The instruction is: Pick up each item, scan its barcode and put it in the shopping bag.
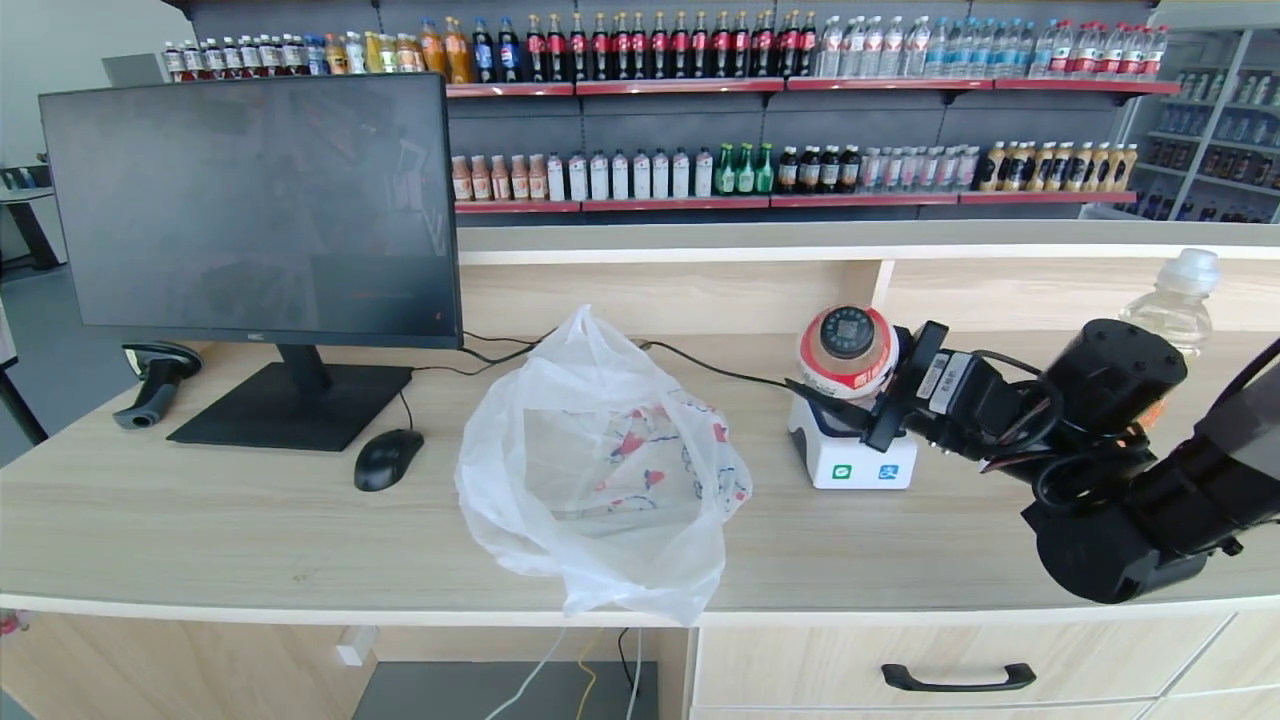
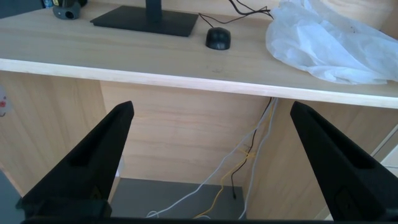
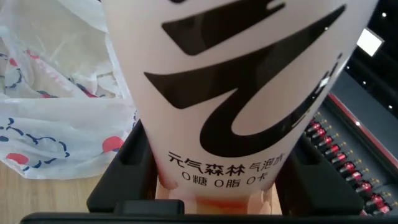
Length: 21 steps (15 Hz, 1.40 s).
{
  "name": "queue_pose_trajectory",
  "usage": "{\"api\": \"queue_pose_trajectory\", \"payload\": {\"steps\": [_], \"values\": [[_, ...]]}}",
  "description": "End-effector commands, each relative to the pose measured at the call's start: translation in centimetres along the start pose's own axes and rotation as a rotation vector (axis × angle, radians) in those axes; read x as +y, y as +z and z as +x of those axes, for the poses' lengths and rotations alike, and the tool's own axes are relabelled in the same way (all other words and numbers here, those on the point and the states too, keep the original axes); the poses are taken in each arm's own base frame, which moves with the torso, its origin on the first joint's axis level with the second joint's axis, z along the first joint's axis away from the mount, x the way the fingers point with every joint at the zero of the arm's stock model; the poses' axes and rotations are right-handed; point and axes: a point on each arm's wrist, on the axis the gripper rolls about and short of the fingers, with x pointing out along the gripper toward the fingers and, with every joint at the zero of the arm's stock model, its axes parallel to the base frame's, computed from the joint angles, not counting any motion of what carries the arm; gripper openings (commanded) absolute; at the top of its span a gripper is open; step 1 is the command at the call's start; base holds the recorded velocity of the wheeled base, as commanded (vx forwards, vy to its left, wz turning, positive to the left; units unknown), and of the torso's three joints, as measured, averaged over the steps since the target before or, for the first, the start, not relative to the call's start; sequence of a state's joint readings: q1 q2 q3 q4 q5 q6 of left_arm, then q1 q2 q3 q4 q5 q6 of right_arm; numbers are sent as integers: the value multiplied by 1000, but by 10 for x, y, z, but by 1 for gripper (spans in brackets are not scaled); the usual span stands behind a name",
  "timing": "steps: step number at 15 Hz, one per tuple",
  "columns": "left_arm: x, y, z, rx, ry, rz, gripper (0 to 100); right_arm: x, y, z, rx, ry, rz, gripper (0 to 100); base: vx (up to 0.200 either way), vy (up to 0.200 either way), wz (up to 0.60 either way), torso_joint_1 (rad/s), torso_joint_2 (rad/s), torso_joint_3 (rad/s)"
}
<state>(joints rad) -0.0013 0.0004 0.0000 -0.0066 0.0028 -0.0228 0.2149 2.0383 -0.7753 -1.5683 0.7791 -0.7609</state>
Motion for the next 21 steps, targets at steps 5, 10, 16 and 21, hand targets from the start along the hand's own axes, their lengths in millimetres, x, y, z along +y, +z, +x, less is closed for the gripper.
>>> {"api": "queue_pose_trajectory", "payload": {"steps": [5, 10, 16, 21], "values": [[0, 0, 0, 0, 2, 0, 100, -10, -23, -25, 24, 32, -65, 0, 0, 0, 0, 0, 0, 0], [0, 0, 0, 0, 0, 0, 100, -6, -41, -26, 24, 57, -97, 0, 0, 0, 0, 0, 0, 0], [0, 0, 0, 0, 2, 0, 100, -4, -56, -23, 34, 54, -86, 0, 0, 0, 0, 0, 0, 0], [0, 0, 0, 0, 2, 0, 100, -2, -55, -22, 33, 56, -75, 0, 0, 0, 0, 0, 0, 0]]}}
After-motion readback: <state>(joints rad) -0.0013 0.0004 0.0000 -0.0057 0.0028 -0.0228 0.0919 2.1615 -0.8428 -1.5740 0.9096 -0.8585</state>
